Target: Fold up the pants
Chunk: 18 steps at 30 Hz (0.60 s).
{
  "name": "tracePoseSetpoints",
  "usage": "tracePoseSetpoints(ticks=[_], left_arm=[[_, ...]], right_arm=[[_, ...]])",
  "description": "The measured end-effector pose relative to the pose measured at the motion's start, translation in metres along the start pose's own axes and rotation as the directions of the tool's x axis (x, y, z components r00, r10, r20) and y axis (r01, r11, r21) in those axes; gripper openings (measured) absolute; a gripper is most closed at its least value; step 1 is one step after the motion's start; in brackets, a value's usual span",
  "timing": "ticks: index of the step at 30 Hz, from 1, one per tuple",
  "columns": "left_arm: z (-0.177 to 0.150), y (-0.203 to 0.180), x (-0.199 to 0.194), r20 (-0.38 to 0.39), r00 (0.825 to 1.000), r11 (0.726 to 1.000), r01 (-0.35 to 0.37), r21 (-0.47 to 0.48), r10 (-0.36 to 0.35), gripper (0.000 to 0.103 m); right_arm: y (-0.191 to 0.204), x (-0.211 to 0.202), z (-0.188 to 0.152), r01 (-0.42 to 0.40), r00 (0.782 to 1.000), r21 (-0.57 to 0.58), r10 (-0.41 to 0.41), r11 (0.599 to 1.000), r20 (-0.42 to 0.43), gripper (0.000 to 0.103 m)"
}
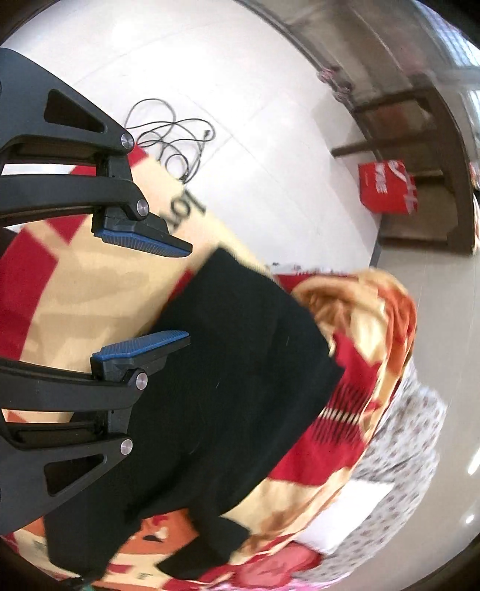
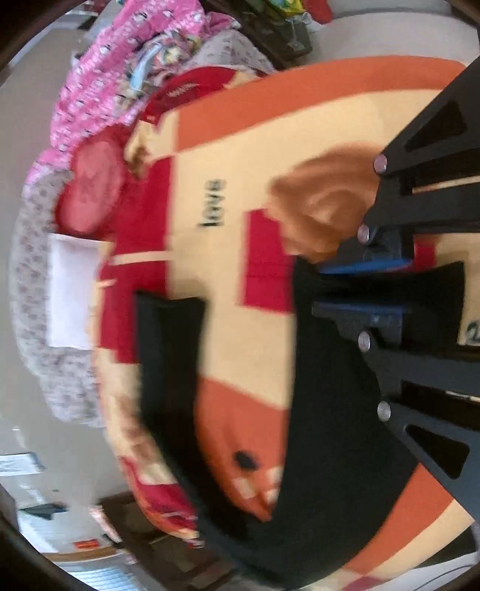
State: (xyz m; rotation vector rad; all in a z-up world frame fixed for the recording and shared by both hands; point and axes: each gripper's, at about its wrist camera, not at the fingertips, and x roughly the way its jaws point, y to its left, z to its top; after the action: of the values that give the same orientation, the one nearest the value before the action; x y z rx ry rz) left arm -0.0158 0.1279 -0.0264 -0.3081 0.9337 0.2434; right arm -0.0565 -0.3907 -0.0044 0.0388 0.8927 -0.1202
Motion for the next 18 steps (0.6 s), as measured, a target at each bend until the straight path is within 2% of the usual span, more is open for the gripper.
tracePoseSetpoints(ticks=[2,4,5,8,9,12,14,15,17,18], left_arm=[[0.001,0.011,0.001,-0.01,0.999,0.997,0.045,-0.055,-0.046,0.042],[0.002,0.018,0.006,-0.033,0.996,0.992,0.082,-0.093,-0.085,0.058],[0.003,0.019,0.009,-0.035,0.995,0.99,0.09,-0.11,-0.095,0.059],[0.007,0.02,0.018,-0.036,0.991,0.98,0.118,-0.161,-0.125,0.061],[0.009,0.018,0.022,-0.045,0.99,0.978,0.123,-0.167,-0.133,0.064],[0.012,0.013,0.032,-0.066,0.987,0.973,0.134,-0.186,-0.149,0.064],[0.013,0.009,0.039,-0.067,0.98,0.964,0.172,-0.201,-0.189,0.064],[0.014,0.008,0.039,-0.056,0.981,0.966,0.17,-0.197,-0.184,0.064],[0.015,0.004,0.038,-0.049,0.984,0.972,0.159,-0.174,-0.17,0.046],[0.014,0.003,0.034,-0.047,0.984,0.974,0.161,-0.16,-0.171,0.032]], right_arm=[[0.009,-0.004,0.006,-0.054,0.998,0.005,0.053,0.999,0.028,0.033],[0.031,-0.006,0.011,-0.167,0.985,-0.02,0.168,0.986,0.051,0.036],[0.042,-0.005,0.012,-0.209,0.976,-0.036,0.211,0.977,0.047,0.036],[0.088,0.004,0.01,-0.353,0.935,-0.093,0.355,0.931,0.001,0.036],[0.105,0.008,0.008,-0.402,0.915,-0.114,0.403,0.908,-0.017,0.036],[0.148,0.014,-0.001,-0.473,0.881,-0.196,0.469,0.859,-0.069,0.036],[0.171,0.019,-0.01,-0.486,0.874,-0.244,0.473,0.839,-0.116,0.036],[0.18,0.023,-0.014,-0.486,0.874,-0.267,0.465,0.832,-0.142,0.036],[0.188,0.027,-0.019,-0.469,0.883,-0.297,0.442,0.832,-0.157,0.037],[0.19,0.026,-0.021,-0.462,0.887,-0.308,0.438,0.832,-0.148,0.037]])
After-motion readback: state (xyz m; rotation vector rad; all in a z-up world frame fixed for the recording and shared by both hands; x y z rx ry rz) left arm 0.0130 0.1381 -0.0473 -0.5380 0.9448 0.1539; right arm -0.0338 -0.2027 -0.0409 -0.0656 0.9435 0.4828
